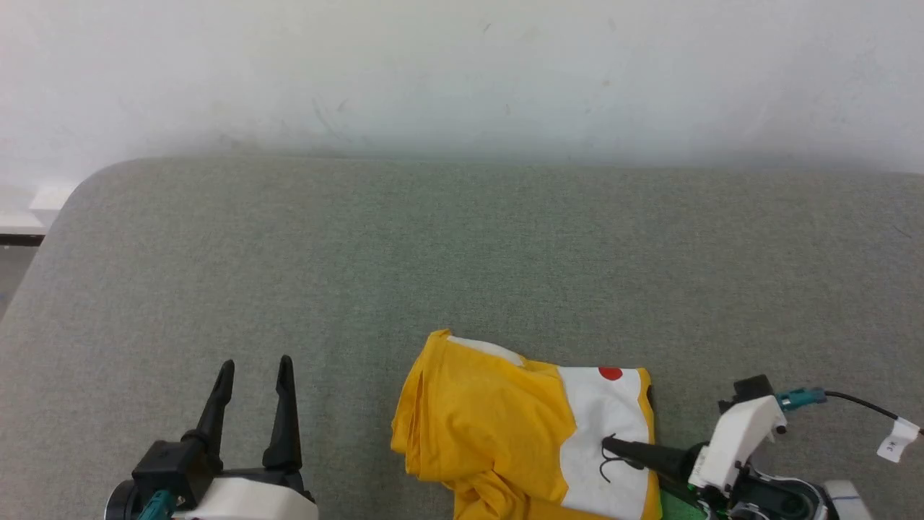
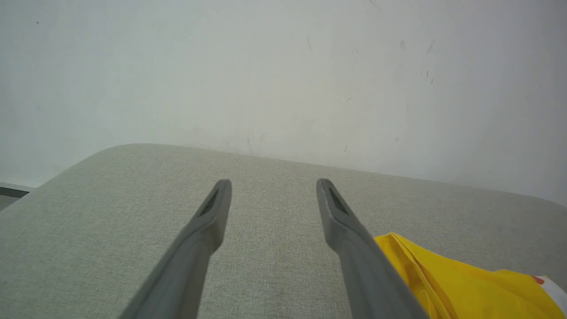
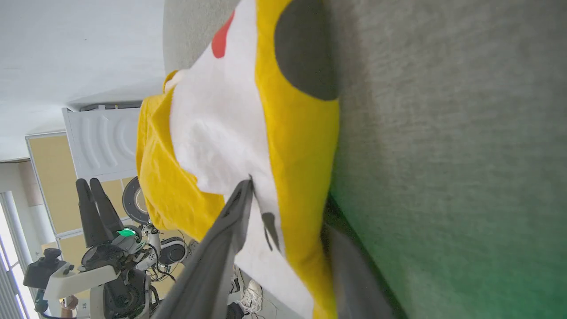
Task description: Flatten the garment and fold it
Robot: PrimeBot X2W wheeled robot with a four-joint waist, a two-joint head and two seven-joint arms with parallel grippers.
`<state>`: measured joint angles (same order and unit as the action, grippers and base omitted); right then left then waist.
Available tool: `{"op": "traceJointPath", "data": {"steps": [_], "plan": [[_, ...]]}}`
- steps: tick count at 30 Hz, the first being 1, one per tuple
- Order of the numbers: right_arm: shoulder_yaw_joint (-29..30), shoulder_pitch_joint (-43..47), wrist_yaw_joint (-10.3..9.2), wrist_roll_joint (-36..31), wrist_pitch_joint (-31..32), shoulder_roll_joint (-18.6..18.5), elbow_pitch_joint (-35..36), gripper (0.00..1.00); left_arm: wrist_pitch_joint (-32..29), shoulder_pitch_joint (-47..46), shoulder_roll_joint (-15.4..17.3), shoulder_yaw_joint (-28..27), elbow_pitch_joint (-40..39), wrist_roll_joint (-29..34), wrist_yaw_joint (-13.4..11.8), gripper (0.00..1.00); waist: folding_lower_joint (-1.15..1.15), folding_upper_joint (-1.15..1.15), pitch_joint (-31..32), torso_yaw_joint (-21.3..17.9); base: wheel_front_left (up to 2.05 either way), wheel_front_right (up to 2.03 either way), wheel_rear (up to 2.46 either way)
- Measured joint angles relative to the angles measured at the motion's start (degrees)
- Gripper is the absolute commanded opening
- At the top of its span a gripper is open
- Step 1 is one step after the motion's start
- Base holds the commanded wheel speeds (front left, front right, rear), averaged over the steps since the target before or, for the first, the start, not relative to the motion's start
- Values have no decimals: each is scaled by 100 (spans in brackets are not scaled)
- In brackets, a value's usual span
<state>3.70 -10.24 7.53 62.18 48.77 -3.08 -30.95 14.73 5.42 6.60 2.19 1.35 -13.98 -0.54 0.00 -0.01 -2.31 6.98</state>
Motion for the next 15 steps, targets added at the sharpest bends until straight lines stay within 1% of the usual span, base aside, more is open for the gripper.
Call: {"op": "traceJointPath", "data": {"steps": [1,2,5,7,10,12,15], "plan": [[-60,-29,0,-8,-45,0,-33,3,0,0,-8,-11,4,5,0,100,0,0,1,12,0,0,0],[-120,-42,0,-19,-104,1,-41,0,0,0,-13,-24,10,8,1,100,0,0,5,13,0,0,0],[-393,-49,-1,-152,-307,-76,152,0,0,1,-22,-85,23,11,8,100,0,0,31,-25,0,0,0],[-730,-58,-1,-433,-494,-288,457,0,0,2,-40,-107,24,54,8,100,0,0,50,-76,0,0,0],[-1406,-59,0,-1176,-914,-832,1010,0,0,5,-77,-129,21,78,27,100,0,0,85,-181,0,0,0],[-1898,-64,0,-1870,-1211,-1295,1321,0,0,9,-89,-155,15,86,52,100,0,0,105,-277,0,0,0],[-2407,-89,0,-2755,-1499,-1907,1562,0,0,20,-116,-181,-11,89,58,100,0,0,123,-460,0,0,0]]}}
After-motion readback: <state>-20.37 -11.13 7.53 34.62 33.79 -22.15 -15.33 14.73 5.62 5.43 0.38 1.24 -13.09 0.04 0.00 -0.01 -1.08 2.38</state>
